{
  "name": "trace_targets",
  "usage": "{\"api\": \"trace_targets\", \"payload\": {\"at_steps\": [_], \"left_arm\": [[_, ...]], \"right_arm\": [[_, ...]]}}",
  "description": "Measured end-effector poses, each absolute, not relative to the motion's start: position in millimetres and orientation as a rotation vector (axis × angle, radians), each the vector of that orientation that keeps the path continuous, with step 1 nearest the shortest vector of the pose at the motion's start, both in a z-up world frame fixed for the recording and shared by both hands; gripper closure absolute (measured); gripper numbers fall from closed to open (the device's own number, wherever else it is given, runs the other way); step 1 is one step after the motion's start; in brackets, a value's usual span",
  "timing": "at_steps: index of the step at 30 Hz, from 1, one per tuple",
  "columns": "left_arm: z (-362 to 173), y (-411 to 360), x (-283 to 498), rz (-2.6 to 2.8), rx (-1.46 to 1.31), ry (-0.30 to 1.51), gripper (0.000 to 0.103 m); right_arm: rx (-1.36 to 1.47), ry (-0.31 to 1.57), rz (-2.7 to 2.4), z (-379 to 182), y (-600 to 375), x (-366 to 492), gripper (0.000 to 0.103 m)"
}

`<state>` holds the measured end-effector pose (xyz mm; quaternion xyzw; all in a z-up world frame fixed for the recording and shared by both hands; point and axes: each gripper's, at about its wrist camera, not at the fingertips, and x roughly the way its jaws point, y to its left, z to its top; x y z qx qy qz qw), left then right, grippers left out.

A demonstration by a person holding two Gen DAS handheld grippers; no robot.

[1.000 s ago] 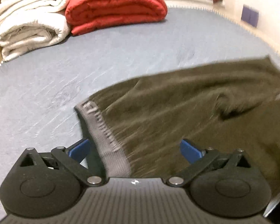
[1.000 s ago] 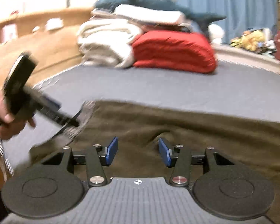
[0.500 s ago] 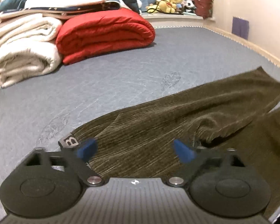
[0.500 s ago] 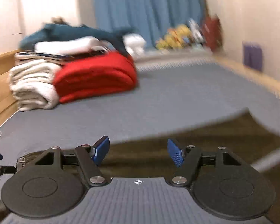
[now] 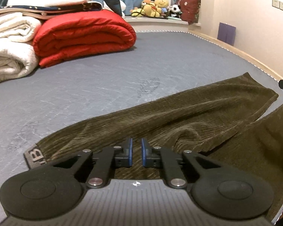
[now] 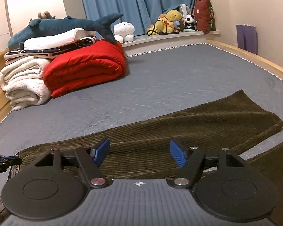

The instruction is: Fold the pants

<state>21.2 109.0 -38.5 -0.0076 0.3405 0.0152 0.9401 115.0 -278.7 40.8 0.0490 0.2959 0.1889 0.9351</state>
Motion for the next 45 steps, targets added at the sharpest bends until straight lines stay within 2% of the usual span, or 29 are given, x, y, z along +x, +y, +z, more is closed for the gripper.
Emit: {"api": "trace_targets", "payload": {"at_steps": [6,12,15,23,24,26,27,28,31,32,39,41,43,45], "left_arm": [[-40.7,125.2,34.7,0.013,-0.092,0.705,0.100],[-27.3,189.8,41.1,0.159,-0.201,0.631,0.101],[-44.1,226.0,47.2,0.253,-0.271,0.641,0.100],[-73.2,263.9,70.5,0.286,-0.302,0.682,0.098],[-74.4,264.2,73.3,0.283,-0.294,0.678,0.096],[-78.6,264.3,81.4,0.290,-0.276,0.682,0.079],[-80.3,264.1,85.4,0.297,-0.266,0.684,0.055],[-82.9,262.6,87.2,0.302,-0.255,0.682,0.039],[-89.4,263.2,95.8,0.310,-0.220,0.678,0.025],[-92.7,264.1,98.5,0.312,-0.216,0.686,0.024],[-110.5,280.2,114.3,0.217,-0.266,0.736,0.025],[-112.0,279.5,117.4,0.171,-0.263,0.745,0.030],[-113.8,274.8,121.1,0.152,-0.220,0.761,0.043],[-116.7,271.0,123.8,0.165,-0.178,0.777,0.052]], "right_arm": [[0.077,0.590,0.402,42.6,-279.6,112.3,0.030],[0.015,0.544,0.343,41.9,-274.8,114.8,0.031],[0.056,0.551,0.357,44.0,-276.4,115.3,0.039],[0.082,0.555,0.409,50.6,-271.4,114.3,0.039],[0.088,0.559,0.410,51.0,-271.4,115.5,0.039],[0.105,0.570,0.412,51.6,-271.6,117.7,0.039],[0.114,0.575,0.415,51.9,-272.4,118.9,0.039],[0.122,0.579,0.419,52.1,-273.0,119.6,0.038],[0.127,0.584,0.425,52.0,-274.8,121.0,0.038],[0.125,0.583,0.424,51.8,-275.5,121.4,0.038],[0.130,0.596,0.407,48.4,-284.5,126.4,0.038],[0.129,0.601,0.403,47.5,-286.6,127.5,0.038],[0.130,0.601,0.398,47.6,-289.8,128.3,0.038],[0.134,0.601,0.394,47.6,-293.6,128.7,0.038]]}}
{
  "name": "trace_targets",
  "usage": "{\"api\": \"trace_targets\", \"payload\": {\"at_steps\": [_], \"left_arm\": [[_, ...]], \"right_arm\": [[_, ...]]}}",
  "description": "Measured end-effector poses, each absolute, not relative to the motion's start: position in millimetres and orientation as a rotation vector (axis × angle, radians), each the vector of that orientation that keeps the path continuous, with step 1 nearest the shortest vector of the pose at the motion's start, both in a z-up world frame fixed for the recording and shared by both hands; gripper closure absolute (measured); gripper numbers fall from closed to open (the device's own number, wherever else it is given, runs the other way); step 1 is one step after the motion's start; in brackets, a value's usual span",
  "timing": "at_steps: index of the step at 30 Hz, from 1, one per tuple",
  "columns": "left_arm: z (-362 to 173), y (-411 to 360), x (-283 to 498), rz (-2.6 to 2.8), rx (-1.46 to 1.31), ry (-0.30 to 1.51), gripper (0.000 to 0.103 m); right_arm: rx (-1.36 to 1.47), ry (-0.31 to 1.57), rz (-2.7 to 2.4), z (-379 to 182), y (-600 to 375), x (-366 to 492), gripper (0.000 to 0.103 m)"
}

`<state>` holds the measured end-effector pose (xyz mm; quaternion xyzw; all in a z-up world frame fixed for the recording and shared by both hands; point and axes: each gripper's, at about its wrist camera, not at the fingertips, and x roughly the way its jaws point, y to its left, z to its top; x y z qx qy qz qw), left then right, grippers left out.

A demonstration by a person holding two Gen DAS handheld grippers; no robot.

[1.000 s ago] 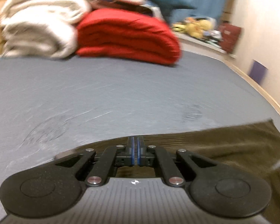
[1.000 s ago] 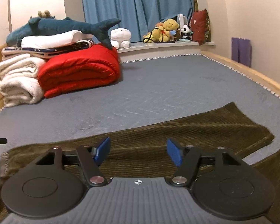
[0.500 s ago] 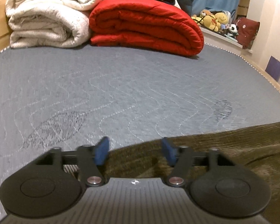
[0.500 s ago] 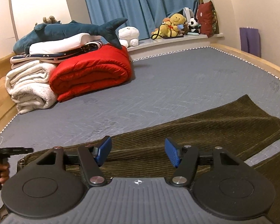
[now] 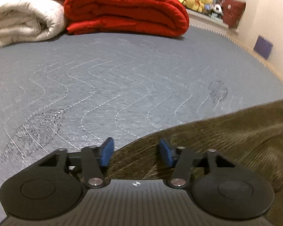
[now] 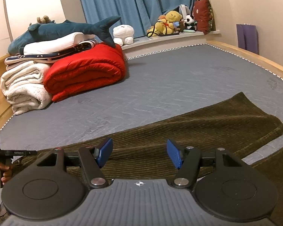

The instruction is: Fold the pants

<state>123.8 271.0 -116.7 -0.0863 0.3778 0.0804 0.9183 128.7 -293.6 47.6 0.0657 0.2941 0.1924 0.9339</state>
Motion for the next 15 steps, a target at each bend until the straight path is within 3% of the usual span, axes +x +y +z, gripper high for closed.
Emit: {"api": "trace_targets", "payload": {"at_steps": [5,6,7,9,13,14,15], "left_arm": [[-125.4,266.6,126.4,0.198,-0.159,0.803,0.053],[-125.8,266.0,126.8,0.205,-0.153,0.805,0.048],[-127.1,265.9,128.1,0.226,-0.149,0.811,0.034],[-130.1,266.9,129.4,0.258,-0.147,0.823,0.024],[-134.1,272.7,129.1,0.244,-0.187,0.815,0.027],[-133.6,272.4,128.6,0.231,-0.187,0.810,0.032],[-132.4,271.5,127.4,0.206,-0.188,0.800,0.045]], "right_arm": [[0.140,0.603,0.378,46.5,-299.2,129.1,0.037],[0.141,0.604,0.376,46.0,-299.9,128.8,0.037],[0.141,0.604,0.375,45.8,-300.2,128.7,0.037],[0.139,0.602,0.375,46.1,-300.3,128.1,0.037],[0.133,0.596,0.363,48.0,-301.9,128.8,0.037],[0.130,0.596,0.356,48.1,-303.2,129.4,0.037],[0.122,0.595,0.343,48.0,-304.7,130.2,0.037]]}}
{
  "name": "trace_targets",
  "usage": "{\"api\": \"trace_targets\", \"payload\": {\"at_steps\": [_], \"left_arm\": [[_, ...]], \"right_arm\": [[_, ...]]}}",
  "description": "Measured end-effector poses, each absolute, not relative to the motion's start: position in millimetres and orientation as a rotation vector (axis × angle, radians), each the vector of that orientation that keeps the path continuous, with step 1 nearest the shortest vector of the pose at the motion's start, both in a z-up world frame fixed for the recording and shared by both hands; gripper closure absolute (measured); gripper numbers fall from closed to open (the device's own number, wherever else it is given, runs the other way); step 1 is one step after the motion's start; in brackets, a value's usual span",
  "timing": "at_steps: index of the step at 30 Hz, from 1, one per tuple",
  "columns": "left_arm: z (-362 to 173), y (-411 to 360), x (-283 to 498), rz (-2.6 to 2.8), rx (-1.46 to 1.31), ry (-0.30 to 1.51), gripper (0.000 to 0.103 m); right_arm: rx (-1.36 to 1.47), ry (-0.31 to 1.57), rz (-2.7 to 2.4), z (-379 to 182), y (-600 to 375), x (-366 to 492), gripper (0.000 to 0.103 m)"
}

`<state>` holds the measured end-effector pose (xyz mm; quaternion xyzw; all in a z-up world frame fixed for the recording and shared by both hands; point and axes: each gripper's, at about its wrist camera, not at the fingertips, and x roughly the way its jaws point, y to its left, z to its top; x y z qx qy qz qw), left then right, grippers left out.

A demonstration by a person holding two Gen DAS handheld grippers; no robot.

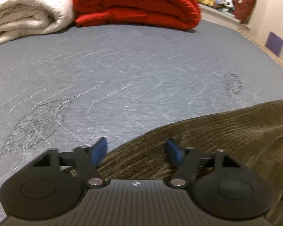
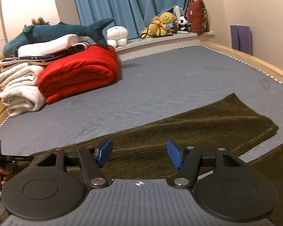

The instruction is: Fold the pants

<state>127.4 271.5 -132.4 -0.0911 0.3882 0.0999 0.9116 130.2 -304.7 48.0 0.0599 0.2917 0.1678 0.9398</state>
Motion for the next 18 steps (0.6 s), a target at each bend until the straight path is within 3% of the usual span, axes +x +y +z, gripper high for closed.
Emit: {"api": "trace_targets", "payload": {"at_steps": [2,3,4,12,14,16,18], "left_arm": [[-127.1,265.5,125.9,0.187,-0.160,0.790,0.065],[-123.5,261.4,125.2,0.178,-0.142,0.785,0.080],[-118.4,256.6,123.8,0.181,-0.122,0.776,0.085],[-62.7,221.8,86.0,0.169,-0.095,0.687,0.093],[-44.8,199.9,67.9,0.125,-0.024,0.675,0.094],[-25.6,176.9,39.0,0.065,0.042,0.646,0.094],[-12.5,158.4,4.5,-0.004,0.097,0.617,0.094]], "right_arm": [[0.100,0.599,0.304,46.7,-308.2,133.4,0.037],[0.093,0.605,0.280,45.4,-311.2,136.5,0.037],[0.093,0.612,0.262,44.1,-314.2,139.2,0.037],[0.209,0.725,0.112,19.3,-349.6,169.2,0.037],[0.253,0.735,0.094,12.1,-358.1,173.5,0.050],[0.284,0.738,0.082,5.6,-365.0,178.1,0.073],[0.325,0.724,0.078,-2.8,-374.1,181.2,0.079]]}}
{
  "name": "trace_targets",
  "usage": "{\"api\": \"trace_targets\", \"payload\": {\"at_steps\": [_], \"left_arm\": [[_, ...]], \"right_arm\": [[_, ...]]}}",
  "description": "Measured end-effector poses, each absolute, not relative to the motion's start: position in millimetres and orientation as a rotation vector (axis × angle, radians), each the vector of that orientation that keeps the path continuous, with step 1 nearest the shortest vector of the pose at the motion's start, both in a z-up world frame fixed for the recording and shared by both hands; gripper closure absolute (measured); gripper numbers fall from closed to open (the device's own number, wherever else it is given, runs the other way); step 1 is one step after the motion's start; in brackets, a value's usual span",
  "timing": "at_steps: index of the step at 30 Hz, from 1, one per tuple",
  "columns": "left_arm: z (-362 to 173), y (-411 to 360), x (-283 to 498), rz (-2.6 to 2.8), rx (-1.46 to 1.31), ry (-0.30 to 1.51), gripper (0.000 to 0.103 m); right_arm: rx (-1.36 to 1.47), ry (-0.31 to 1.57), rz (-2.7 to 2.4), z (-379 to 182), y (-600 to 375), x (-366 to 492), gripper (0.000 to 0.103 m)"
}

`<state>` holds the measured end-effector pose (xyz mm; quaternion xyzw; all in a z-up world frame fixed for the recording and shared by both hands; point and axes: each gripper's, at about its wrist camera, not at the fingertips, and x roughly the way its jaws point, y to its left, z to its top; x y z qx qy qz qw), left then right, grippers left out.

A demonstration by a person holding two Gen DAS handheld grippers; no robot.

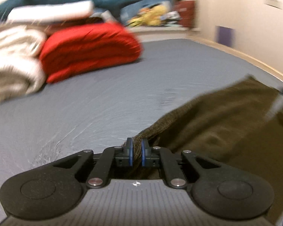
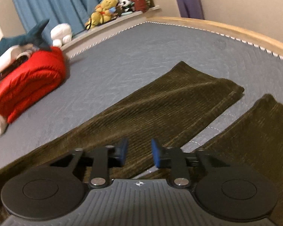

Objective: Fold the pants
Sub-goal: 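Grasp the waistband with the left gripper while the right gripper pulls the hems straight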

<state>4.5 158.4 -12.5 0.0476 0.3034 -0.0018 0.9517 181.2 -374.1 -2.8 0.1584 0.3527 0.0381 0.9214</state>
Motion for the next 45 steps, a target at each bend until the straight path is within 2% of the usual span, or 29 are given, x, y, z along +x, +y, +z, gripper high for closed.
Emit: {"api": "trace_targets", "payload": {"at_steps": [3,6,8,11,20,21,24,27,31,34,39,41,42,44,45], "left_arm": [[-8.0,140.9,-53.5,-0.149,0.158,0.574,0.094],[-27.9,132.2,-88.8,-0.294,0.213,0.596,0.095],[-47.9,127.1,-93.4,-0.320,0.265,0.667,0.095],[-71.3,125.0,-90.6,-0.325,0.305,0.742,0.103],[-82.1,133.2,-73.7,-0.314,0.329,0.738,0.101],[-79.1,134.7,-75.2,-0.319,0.311,0.719,0.097],[-76.8,129.0,-69.2,-0.352,0.291,0.704,0.077],[-91.5,110.5,-65.0,-0.416,0.372,0.754,0.074],[-107.9,101.0,-60.8,-0.430,0.451,0.795,0.059],[-115.8,102.6,-61.2,-0.434,0.471,0.820,0.056],[-123.2,99.1,-63.8,-0.448,0.527,0.820,0.053],[-123.3,99.7,-64.1,-0.444,0.551,0.816,0.057],[-122.9,100.0,-64.0,-0.435,0.565,0.813,0.069],[-119.4,103.9,-62.2,-0.424,0.559,0.809,0.091],[-115.9,106.4,-62.3,-0.421,0.548,0.800,0.092]], "right_arm": [[0.410,0.719,0.066,-16.4,-388.4,188.7,0.079],[0.517,0.716,0.087,-22.4,-400.2,199.7,0.076],[0.529,0.703,0.100,-25.2,-403.9,207.9,0.076],[0.568,0.698,0.119,-32.0,-410.1,221.0,0.076],[0.702,0.702,0.119,-59.6,-418.0,255.7,0.076],[0.712,0.703,0.127,-61.7,-415.0,260.5,0.076],[0.702,0.705,0.157,-66.1,-401.2,274.8,0.076],[0.681,0.727,0.181,-71.5,-380.2,290.9,0.075],[0.675,0.766,0.198,-81.5,-356.8,308.4,0.074],[0.664,0.790,0.216,-86.7,-341.8,316.4,0.068],[0.637,0.788,0.221,-86.6,-330.3,320.6,0.067],[0.637,0.788,0.217,-86.8,-330.4,320.5,0.067],[0.633,0.788,0.215,-86.5,-330.4,319.8,0.068],[0.612,0.788,0.202,-84.3,-327.6,318.2,0.081],[0.596,0.788,0.201,-82.4,-326.8,316.6,0.092]]}}
